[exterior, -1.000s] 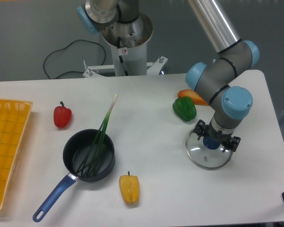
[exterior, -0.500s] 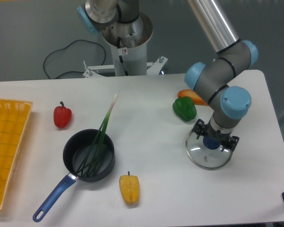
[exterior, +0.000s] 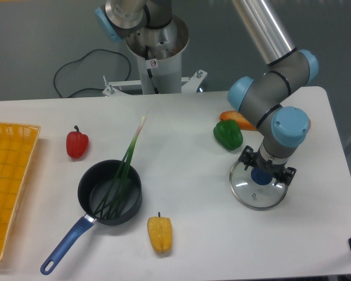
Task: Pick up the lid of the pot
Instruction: 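Close the gripper on the blue knob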
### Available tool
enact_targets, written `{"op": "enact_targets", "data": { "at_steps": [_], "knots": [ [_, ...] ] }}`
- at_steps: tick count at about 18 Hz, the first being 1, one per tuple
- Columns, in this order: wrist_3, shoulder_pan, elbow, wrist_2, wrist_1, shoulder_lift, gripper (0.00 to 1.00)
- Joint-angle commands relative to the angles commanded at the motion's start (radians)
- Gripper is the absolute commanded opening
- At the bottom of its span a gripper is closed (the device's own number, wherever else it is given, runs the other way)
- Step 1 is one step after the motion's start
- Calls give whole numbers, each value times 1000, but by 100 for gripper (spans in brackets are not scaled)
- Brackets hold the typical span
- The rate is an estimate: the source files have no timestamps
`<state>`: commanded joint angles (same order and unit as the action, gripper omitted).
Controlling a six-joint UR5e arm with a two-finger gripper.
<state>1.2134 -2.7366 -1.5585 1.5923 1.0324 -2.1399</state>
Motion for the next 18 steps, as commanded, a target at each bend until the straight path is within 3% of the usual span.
{"op": "enact_targets", "data": {
  "at_steps": [13, 18],
  "knots": [
    [-6, 3, 3, -6, 0, -3, 93],
    [-5, 3, 5, -8, 0, -5, 88]
  ]
}}
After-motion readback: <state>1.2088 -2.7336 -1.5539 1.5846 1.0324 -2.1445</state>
